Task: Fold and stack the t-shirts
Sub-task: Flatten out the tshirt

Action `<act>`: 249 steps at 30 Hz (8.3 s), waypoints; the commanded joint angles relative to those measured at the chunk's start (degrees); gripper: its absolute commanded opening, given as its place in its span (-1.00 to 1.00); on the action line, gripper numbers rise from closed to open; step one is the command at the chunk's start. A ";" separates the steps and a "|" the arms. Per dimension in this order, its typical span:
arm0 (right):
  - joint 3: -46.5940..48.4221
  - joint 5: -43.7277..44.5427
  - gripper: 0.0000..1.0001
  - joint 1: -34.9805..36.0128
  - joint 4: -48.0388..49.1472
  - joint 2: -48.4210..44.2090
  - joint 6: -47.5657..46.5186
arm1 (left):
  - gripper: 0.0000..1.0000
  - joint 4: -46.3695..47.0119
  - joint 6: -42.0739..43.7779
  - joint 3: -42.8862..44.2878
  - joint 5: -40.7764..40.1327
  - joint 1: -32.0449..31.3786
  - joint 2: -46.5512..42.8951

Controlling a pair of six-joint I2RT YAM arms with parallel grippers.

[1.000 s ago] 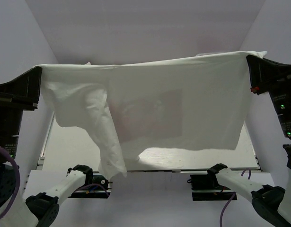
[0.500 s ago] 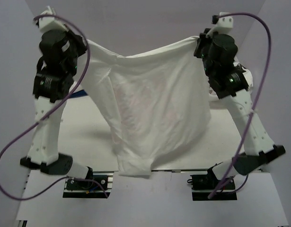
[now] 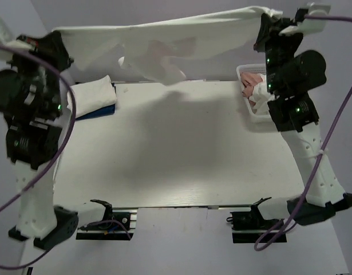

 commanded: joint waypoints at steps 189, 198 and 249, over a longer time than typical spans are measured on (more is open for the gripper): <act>-0.73 -23.21 -1.00 -12.25 -33.43 47.62 -5.20 | 0.99 -4.41 -12.70 -58.62 18.71 6.05 3.40; -11.76 -5.18 -1.00 1.62 -30.95 37.15 -0.63 | 0.99 -5.72 -13.31 -61.79 15.99 6.05 1.82; -17.74 -36.53 -0.22 -0.99 -19.96 43.12 2.72 | 0.99 -2.21 -16.65 -64.34 16.34 6.58 26.34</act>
